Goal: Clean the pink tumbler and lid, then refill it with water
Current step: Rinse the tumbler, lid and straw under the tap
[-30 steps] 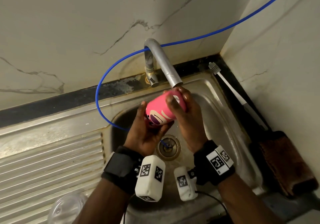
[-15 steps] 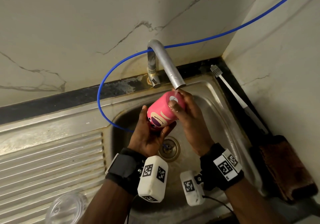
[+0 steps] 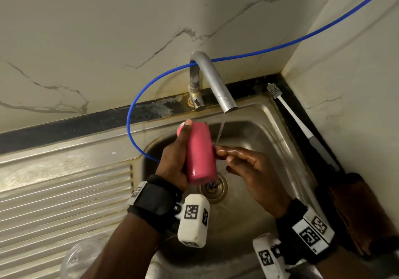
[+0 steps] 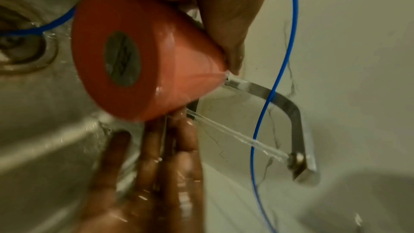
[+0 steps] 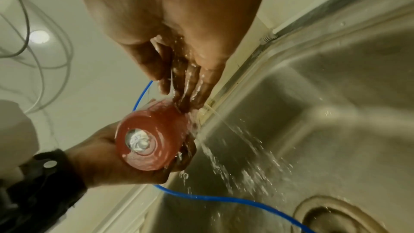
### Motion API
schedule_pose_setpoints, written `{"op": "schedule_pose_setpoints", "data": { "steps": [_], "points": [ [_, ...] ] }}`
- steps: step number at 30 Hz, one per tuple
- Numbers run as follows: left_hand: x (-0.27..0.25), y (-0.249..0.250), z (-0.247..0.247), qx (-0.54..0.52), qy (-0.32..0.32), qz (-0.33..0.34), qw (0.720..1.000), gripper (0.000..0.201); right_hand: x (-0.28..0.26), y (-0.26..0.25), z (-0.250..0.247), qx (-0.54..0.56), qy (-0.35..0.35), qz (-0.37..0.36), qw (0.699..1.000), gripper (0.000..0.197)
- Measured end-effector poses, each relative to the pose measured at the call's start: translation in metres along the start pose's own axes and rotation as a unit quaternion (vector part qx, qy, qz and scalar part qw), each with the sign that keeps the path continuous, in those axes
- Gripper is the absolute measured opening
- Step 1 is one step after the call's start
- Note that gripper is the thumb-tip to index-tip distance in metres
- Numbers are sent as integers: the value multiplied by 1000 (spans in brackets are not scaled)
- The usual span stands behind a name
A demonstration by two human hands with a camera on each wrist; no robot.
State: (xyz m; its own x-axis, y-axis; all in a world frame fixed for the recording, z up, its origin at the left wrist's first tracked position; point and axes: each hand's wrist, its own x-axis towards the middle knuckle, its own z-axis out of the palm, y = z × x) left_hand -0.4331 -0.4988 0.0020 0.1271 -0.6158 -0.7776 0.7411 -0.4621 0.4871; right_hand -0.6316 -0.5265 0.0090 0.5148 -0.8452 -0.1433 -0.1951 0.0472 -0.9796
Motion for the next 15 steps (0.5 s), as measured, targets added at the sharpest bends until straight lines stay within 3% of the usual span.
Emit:
{"op": "schedule_pose_setpoints", "data": {
  "steps": [3, 6, 10, 12, 15],
  "points": [
    [-5, -2, 7, 88, -25, 78, 993, 51, 14, -8, -6, -84, 24, -44, 995, 37],
    [-7, -2, 13, 173, -70, 143, 972, 70, 33, -24, -10, -140, 22, -94, 985, 50],
    [-8, 12, 13, 244, -129, 179, 944, 67, 49, -42, -25, -211, -87, -69, 971, 27],
    [-7, 16, 12, 283, -121, 208, 928, 57, 53, -45, -27, -254, -98, -66, 960, 28],
    [-1, 7, 9, 262, -62, 219, 938, 54, 54, -47, -16, -313, -24, -98, 944, 27]
  ]
}}
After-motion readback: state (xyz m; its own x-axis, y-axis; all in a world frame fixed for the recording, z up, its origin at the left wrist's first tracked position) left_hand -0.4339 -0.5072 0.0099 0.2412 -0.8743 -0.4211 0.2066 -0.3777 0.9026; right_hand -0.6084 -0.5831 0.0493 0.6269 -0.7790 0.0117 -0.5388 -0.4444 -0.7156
